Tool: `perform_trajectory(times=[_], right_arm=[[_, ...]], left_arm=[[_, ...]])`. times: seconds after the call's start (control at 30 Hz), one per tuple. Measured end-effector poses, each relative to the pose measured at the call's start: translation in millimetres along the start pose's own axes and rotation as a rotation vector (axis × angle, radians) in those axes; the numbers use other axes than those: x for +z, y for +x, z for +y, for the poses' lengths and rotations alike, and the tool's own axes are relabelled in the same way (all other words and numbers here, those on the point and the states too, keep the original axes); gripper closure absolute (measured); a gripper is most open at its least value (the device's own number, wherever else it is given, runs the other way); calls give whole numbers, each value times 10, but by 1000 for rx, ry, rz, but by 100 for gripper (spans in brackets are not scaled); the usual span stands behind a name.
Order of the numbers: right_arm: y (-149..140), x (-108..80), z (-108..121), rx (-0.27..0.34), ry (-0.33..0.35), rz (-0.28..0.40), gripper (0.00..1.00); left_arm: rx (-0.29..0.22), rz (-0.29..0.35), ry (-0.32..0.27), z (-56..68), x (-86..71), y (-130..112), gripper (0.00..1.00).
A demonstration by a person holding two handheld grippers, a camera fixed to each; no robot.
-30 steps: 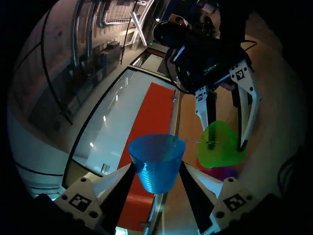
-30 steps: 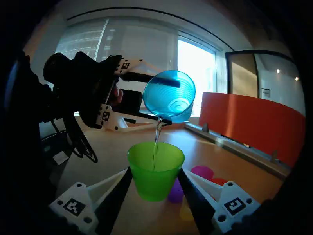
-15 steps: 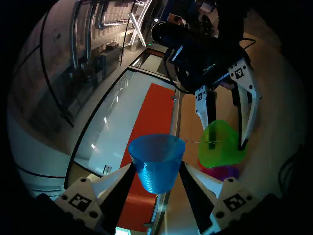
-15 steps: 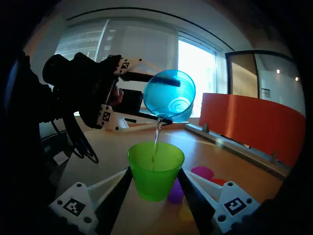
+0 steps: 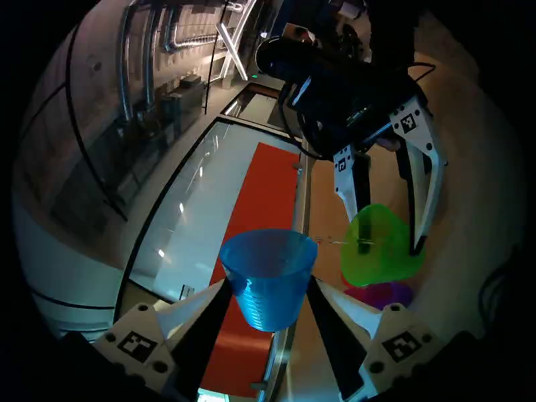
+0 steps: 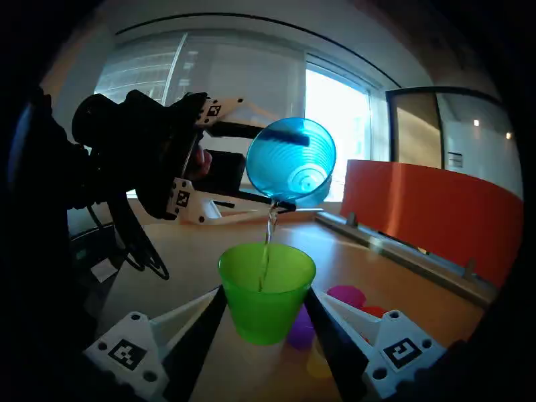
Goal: Pour water
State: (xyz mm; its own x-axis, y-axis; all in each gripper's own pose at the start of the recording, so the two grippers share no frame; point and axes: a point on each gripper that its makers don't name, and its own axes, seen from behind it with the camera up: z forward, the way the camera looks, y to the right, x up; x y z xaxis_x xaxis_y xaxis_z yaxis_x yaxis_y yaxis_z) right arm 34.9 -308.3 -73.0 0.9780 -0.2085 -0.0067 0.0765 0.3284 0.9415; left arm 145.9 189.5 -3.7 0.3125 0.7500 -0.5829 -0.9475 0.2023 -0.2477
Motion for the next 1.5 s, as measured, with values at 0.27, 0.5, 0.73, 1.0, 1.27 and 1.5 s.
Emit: perform_trajectory(times=[0.27,0.5,0.73,1.0,1.27,1.5], right_arm=[[4,-7,0,-1,-2,1,14],[-1,-18,14,-2,-6,1,14],[-1,-19,3,-2,-1,1,15],[-3,-20,7,-2,-2,1,15],[-10,-22,10,-3,-2,2,15],[-15,-15,8,-2,-3,2,15]], left_arm=[[3,-2,0,6,-4,1,22],[7,-2,3,-4,-15,7,21],[15,-4,1,13,-15,4,22],[28,-6,1,17,-14,6,21],[38,-4,6,-20,-27,19,21],[51,-2,11,-37,-23,34,22]])
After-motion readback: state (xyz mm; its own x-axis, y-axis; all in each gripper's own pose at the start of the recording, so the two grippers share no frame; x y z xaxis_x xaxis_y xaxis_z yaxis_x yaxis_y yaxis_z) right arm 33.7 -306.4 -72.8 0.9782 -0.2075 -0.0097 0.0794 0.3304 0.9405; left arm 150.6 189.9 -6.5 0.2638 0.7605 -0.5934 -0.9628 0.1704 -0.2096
